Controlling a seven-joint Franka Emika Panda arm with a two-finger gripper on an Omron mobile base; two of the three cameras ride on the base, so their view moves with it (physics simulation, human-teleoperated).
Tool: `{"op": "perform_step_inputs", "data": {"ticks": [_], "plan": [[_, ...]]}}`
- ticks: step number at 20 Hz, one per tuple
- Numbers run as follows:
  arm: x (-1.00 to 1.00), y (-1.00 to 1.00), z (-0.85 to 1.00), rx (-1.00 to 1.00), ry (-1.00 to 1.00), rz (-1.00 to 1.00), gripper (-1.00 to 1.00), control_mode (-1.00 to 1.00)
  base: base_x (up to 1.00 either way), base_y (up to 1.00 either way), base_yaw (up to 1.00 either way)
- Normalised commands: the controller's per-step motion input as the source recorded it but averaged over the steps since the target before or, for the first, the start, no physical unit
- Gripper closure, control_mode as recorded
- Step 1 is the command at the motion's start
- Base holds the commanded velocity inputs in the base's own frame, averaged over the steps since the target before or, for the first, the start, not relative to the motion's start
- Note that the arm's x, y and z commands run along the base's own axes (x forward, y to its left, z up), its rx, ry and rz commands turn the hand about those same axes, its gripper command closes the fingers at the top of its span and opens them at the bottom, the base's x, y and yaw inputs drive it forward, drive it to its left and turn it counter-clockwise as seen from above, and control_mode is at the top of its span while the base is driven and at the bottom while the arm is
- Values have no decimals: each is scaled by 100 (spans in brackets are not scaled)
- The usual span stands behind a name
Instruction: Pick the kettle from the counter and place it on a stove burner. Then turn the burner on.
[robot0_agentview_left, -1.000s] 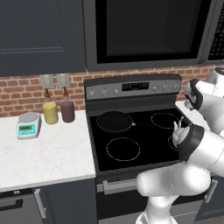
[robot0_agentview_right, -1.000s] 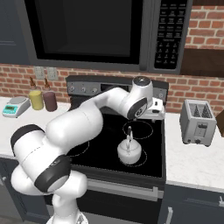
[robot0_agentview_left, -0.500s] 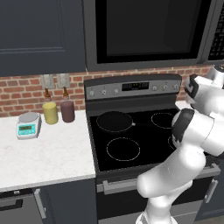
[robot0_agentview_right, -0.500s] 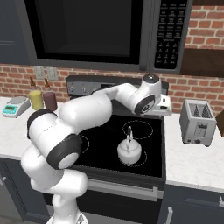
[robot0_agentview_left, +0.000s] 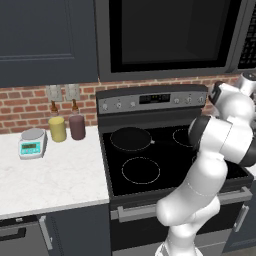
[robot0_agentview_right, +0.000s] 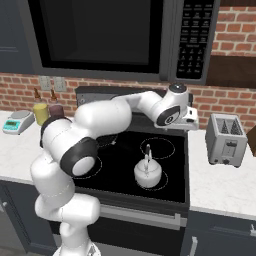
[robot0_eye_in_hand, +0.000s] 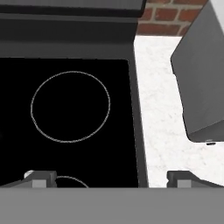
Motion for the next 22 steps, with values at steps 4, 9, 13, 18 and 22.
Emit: {"op": "perform_step_inputs", "data": {"ticks": [4, 9, 13, 18, 22], "plan": [[9, 0, -28, 0, 0, 0, -100, -100, 0, 0, 0], [11, 0, -28, 0, -3, 0, -100, -100, 0, 0, 0], [27, 0, -12, 0, -5, 0, -100, -100, 0, 0, 0], [40, 0, 0, 0, -7, 0, -100, -100, 0, 0, 0], [52, 0, 0, 0, -8, 0, -100, -100, 0, 0, 0]]}}
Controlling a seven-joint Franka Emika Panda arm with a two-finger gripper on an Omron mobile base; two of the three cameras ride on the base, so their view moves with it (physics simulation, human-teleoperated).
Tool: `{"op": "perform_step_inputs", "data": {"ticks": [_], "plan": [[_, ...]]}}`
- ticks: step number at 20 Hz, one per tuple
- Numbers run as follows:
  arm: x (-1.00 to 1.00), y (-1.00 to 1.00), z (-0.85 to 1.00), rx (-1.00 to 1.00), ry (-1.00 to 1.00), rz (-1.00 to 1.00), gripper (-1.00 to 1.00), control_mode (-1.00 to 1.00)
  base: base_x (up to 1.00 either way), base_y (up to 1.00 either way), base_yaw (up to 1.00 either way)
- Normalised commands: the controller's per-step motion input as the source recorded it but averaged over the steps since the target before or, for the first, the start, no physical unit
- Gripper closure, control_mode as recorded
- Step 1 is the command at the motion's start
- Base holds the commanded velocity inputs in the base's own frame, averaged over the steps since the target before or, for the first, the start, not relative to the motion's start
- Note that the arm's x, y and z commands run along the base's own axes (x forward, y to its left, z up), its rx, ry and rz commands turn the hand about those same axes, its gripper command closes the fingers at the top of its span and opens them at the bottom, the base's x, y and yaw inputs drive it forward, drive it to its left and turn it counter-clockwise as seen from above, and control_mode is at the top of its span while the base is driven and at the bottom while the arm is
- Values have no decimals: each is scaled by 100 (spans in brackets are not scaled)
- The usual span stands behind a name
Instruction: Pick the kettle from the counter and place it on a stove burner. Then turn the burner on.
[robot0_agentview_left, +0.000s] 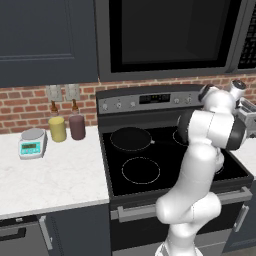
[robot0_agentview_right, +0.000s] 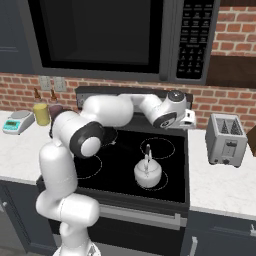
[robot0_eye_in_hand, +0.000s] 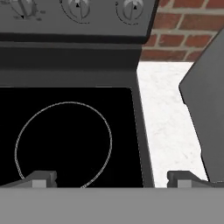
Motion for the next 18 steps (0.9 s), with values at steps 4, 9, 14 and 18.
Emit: {"op": "perform_step_inputs", "data": {"ticks": [4, 9, 14, 18], "plan": [[39, 0, 0, 0, -10, 0, -100, -100, 0, 0, 0], [35, 0, 0, 0, -13, 0, -100, -100, 0, 0, 0], [41, 0, 0, 0, -16, 0, -100, -100, 0, 0, 0], [35, 0, 0, 0, -15, 0, -100, -100, 0, 0, 0]]}}
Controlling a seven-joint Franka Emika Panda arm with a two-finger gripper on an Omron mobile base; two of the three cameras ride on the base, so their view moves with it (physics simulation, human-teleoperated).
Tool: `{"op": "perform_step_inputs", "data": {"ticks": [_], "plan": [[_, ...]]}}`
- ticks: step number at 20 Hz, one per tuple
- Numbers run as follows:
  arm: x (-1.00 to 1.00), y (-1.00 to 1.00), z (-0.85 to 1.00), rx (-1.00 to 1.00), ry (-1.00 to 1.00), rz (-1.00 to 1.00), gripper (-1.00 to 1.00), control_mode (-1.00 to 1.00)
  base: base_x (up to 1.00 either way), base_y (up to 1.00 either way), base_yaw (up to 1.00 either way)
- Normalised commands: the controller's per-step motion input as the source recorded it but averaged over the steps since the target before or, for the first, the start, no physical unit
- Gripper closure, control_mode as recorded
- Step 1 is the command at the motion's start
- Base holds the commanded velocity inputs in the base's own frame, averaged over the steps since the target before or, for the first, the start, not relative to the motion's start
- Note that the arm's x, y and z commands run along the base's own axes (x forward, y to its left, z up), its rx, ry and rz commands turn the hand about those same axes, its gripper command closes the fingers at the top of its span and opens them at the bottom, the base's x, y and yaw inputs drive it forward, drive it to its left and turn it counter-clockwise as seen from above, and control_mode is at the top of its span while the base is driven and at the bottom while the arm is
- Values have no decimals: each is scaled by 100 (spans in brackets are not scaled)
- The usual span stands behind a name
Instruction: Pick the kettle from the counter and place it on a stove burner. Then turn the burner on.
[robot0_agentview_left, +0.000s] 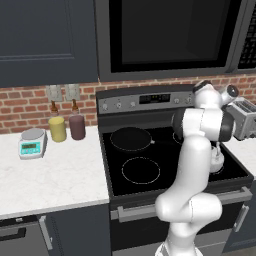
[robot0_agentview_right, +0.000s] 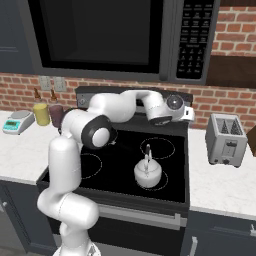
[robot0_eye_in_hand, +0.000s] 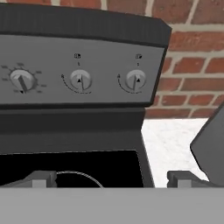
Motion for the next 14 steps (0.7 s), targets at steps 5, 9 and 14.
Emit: {"op": "perform_step_inputs", "data": {"ticks": [5, 9, 14], "plan": [[20, -4, 0, 0, -18, 0, -100, -100, 0, 0, 0], [4, -13, 0, 3, -20, 2, -100, -100, 0, 0, 0], [1, -22, 0, 0, -14, 2, -100, -100, 0, 0, 0]]}}
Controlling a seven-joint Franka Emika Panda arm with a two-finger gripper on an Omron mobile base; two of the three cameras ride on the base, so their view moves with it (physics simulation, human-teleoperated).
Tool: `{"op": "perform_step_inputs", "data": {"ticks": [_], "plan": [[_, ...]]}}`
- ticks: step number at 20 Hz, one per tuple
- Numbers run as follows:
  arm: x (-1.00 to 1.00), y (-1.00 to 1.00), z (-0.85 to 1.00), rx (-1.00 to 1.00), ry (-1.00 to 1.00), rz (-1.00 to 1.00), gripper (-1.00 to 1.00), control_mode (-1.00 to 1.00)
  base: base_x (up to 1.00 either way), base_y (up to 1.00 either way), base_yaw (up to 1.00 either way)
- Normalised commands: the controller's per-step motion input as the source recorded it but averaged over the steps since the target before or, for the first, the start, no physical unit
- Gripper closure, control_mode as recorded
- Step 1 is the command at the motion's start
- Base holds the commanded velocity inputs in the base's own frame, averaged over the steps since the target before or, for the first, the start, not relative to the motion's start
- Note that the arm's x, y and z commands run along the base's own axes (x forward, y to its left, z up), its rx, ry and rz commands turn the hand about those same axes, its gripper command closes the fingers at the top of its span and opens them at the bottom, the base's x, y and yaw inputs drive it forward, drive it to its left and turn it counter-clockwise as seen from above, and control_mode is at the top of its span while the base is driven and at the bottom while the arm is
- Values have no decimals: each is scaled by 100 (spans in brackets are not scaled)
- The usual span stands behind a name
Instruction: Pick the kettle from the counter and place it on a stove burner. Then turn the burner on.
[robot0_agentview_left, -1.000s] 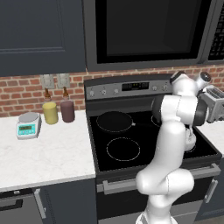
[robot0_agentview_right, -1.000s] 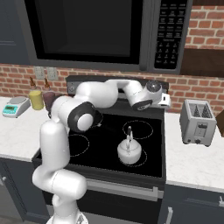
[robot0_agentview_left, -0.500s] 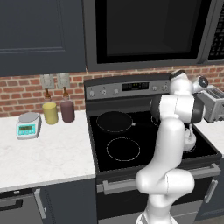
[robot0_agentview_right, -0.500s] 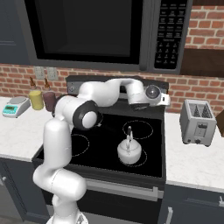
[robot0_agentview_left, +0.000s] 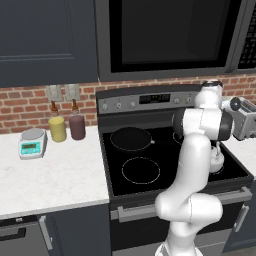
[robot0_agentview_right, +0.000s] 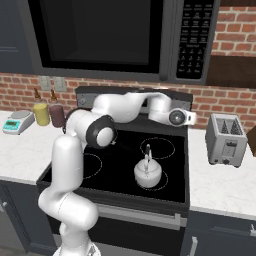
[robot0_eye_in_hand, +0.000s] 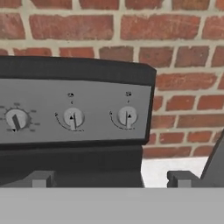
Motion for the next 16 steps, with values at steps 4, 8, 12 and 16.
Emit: {"op": "perform_step_inputs", "data": {"ticks": [4, 8, 12, 16], "plan": [[2, -18, 0, 0, -7, 2, -100, -100, 0, 0, 0], [20, -8, 0, 0, 0, 1, -100, -100, 0, 0, 0], [33, -11, 0, 0, 0, 1, -100, -100, 0, 0, 0], [36, -12, 0, 0, 0, 2, -100, -100, 0, 0, 0]]}}
